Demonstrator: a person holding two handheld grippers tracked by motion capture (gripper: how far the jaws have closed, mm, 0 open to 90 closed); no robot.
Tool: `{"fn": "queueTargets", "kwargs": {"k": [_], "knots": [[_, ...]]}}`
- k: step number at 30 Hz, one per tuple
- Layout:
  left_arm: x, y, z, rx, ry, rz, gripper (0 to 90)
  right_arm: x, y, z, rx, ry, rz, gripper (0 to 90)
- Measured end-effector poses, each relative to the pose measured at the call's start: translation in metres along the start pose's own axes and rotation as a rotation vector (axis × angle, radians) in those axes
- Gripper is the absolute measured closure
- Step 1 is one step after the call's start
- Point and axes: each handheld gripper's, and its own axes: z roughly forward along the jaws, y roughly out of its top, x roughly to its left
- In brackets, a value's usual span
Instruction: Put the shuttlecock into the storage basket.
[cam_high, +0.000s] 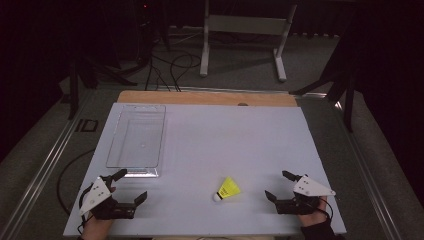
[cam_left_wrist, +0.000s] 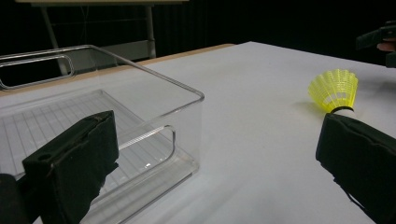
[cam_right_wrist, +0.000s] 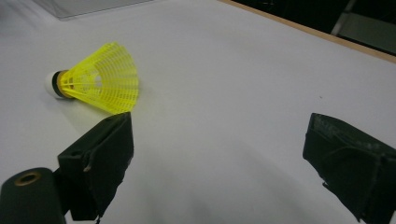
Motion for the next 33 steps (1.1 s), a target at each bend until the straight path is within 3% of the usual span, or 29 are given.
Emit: {"fn": "queueTargets", "kwargs": {"k": [15,16,26,33], "knots": [[-0.001,0.002,0.001,0.025,-0.017,-0.025,0.1,0.001,0.003,0.000,-0.008,0.005,0.002,9.0],[-0.002,0.003,0.002,0.036,-0.033,-0.033,0.1,0.001,0.003,0.000,-0.009,0.007,0.003,9.0],[-0.005,0.013,0.001,0.080,-0.019,-0.051,0.0,0.002,0.004,0.000,-0.009,0.009,-0.002,9.0],[-0.006,0.028,-0.001,0.137,-0.059,-0.061,0.0,0.004,0.004,0.001,-0.013,0.015,-0.009,9.0]]}}
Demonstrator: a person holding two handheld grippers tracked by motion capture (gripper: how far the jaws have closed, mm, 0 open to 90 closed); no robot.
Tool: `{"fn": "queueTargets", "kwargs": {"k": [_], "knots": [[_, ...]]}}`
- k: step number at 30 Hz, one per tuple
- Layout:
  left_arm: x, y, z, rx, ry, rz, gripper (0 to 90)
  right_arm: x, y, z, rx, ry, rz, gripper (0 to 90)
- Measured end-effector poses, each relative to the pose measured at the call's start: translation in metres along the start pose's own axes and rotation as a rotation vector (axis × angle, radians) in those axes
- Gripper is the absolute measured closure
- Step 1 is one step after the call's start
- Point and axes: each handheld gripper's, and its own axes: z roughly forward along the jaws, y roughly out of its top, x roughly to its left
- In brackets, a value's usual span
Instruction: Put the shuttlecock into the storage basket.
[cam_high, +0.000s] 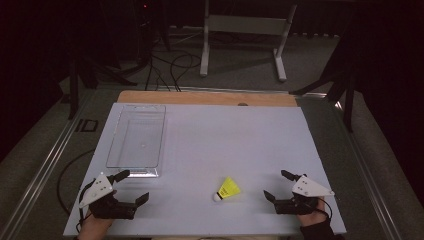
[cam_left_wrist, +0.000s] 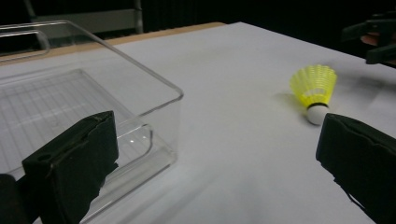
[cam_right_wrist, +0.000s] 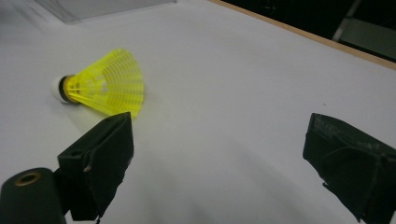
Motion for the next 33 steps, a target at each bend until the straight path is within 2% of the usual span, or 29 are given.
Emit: {"fn": "queueTargets", "kwargs": {"k": [3,6,9,11,13,14,17,18,22,28,31,33], "knots": [[-0.002,0.007,0.000,0.046,-0.009,0.032,0.0,0.000,0.000,0.000,0.002,-0.002,0.004,9.0],[-0.001,0.011,-0.001,0.068,-0.016,0.045,0.0,0.000,0.001,0.000,0.000,-0.002,0.000,9.0],[0.002,0.014,-0.002,0.089,-0.023,0.045,0.0,0.001,0.001,0.000,0.000,-0.004,-0.005,9.0],[0.003,0.014,-0.001,0.123,-0.027,0.051,0.0,0.001,0.002,0.000,-0.001,-0.002,0.000,9.0],[0.004,0.014,0.000,0.150,-0.045,0.038,0.0,0.002,0.002,-0.001,-0.002,0.000,-0.001,9.0],[0.004,0.015,0.001,0.186,-0.053,0.035,0.0,0.002,0.002,0.000,0.000,-0.002,-0.001,9.0],[0.005,0.016,0.002,0.210,-0.058,0.029,0.0,0.001,0.002,-0.001,0.006,0.000,-0.003,9.0],[0.005,0.017,0.003,0.227,-0.074,0.025,0.0,0.002,0.002,-0.001,0.005,0.002,0.000,9.0],[0.003,0.020,0.006,0.289,-0.067,0.056,0.0,0.002,0.003,0.000,0.000,0.007,-0.009,9.0],[0.001,0.026,0.009,0.373,-0.086,0.064,0.0,0.002,0.003,-0.001,0.001,0.011,-0.005,9.0],[0.001,0.027,0.009,0.396,-0.089,0.068,0.0,0.002,0.003,-0.001,0.002,0.012,-0.003,9.0],[0.000,0.029,0.009,0.423,-0.090,0.082,0.0,0.002,0.003,-0.001,0.001,0.014,-0.006,9.0]]}}
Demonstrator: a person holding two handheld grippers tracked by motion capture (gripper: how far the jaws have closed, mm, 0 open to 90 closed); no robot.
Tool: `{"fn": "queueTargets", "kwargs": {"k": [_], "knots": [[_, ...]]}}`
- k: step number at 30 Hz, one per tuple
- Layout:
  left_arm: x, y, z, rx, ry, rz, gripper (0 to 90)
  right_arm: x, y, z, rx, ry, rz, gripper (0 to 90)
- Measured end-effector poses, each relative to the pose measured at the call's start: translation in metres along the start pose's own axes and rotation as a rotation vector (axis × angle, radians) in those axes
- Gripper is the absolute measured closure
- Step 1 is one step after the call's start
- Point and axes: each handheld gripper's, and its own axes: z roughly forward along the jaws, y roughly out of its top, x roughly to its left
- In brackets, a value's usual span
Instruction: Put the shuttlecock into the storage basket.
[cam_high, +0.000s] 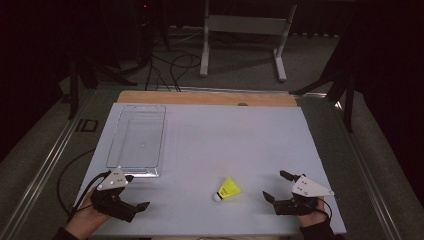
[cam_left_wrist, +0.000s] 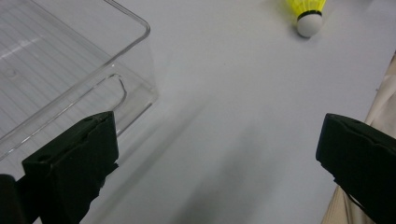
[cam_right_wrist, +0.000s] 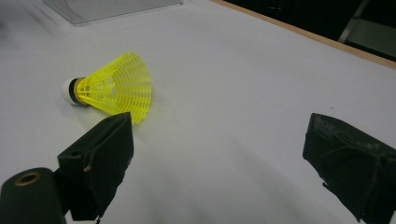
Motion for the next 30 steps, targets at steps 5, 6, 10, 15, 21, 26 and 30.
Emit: {"fn": "queueTargets", "kwargs": {"k": [5,6,10,15,21,26,30], "knots": [[-0.001,0.001,0.000,0.061,-0.010,0.004,0.0,0.000,0.000,0.000,0.008,0.007,0.006,9.0],[-0.001,0.001,0.000,0.075,-0.015,0.010,0.0,0.001,0.000,0.001,0.009,0.007,0.006,9.0],[-0.001,0.003,0.002,0.107,0.003,0.024,0.0,0.002,0.001,0.001,0.010,0.006,-0.007,9.0],[-0.003,0.007,0.004,0.162,-0.002,0.043,0.0,0.002,0.001,0.001,0.014,0.003,-0.016,9.1],[-0.003,0.011,0.006,0.222,0.001,0.027,0.0,0.002,0.001,0.002,0.016,0.007,-0.009,9.0],[-0.003,0.014,0.009,0.282,-0.007,0.022,0.0,0.002,0.001,0.002,0.019,0.009,-0.008,9.0],[-0.001,0.015,0.010,0.310,-0.016,0.026,0.0,0.003,0.002,0.001,0.022,0.005,-0.016,9.0]]}}
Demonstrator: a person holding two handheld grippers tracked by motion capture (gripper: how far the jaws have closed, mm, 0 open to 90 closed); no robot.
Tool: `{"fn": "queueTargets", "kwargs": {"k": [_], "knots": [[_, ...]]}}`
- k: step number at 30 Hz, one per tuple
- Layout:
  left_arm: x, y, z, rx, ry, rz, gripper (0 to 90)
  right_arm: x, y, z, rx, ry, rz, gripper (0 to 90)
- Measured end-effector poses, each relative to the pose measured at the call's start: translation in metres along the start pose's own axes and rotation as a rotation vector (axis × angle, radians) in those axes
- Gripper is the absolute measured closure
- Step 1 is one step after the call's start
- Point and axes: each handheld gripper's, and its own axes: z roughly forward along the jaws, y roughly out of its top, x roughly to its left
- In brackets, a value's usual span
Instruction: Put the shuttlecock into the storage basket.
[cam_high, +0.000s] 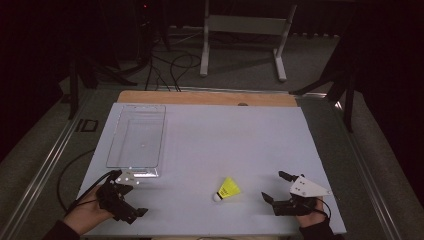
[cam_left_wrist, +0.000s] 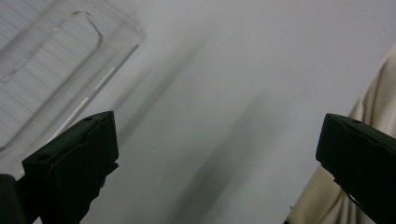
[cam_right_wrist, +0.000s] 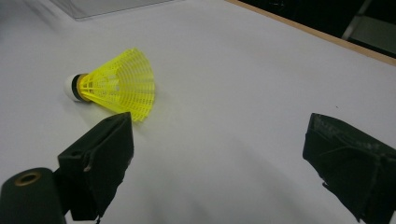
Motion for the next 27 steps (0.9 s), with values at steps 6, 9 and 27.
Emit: {"fn": "queueTargets", "kwargs": {"k": [6,9,27], "knots": [[-0.004,0.004,0.005,0.037,-0.030,0.014,0.0,0.000,0.000,0.001,0.007,0.005,0.002,9.1],[-0.005,0.005,0.006,0.053,-0.015,0.019,0.0,0.001,0.000,0.001,0.008,0.006,0.003,9.0],[-0.014,0.021,0.010,0.084,-0.029,-0.051,0.1,0.001,0.000,0.001,0.011,0.008,0.005,9.0]]}}
